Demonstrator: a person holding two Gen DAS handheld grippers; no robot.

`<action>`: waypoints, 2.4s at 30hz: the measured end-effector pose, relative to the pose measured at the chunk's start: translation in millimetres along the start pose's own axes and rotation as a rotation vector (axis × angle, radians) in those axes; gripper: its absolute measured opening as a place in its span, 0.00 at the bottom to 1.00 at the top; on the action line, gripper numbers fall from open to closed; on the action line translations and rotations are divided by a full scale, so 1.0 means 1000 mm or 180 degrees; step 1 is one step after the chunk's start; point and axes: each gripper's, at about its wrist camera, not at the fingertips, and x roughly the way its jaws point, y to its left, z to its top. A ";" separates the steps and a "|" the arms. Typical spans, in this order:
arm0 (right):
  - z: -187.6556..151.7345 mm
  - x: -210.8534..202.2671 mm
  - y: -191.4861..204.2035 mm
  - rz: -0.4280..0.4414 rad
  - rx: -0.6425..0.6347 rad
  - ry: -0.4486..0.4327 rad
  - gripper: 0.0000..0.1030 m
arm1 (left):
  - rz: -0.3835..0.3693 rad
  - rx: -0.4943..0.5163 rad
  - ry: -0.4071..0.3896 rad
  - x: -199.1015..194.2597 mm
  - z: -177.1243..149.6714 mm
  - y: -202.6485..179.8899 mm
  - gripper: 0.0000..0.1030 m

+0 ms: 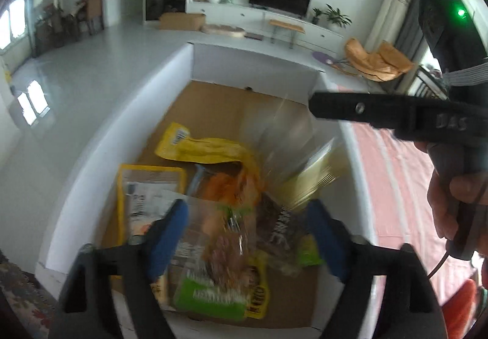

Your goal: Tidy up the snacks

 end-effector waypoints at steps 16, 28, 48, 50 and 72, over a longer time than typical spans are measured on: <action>-0.045 -0.049 -0.008 -0.0131 -0.0072 -0.0109 0.95 | 0.1205 -0.0133 -0.0738 -0.055 -0.005 -0.011 1.00; -0.071 -0.060 0.014 -0.0185 -0.0188 -0.0059 0.95 | 0.1248 -0.0246 -0.0754 -0.065 -0.011 0.000 1.00; -0.070 -0.072 0.031 -0.0428 -0.0071 -0.0021 0.95 | 0.1369 -0.0257 -0.0712 -0.081 -0.023 0.007 1.00; -0.070 -0.072 0.031 -0.0438 -0.0068 -0.0026 0.95 | 0.1341 -0.0261 -0.0689 -0.080 -0.024 0.008 1.00; -0.062 -0.063 0.042 -0.0418 -0.0106 0.0018 0.95 | 0.1284 -0.0336 -0.0624 -0.083 -0.025 0.018 1.00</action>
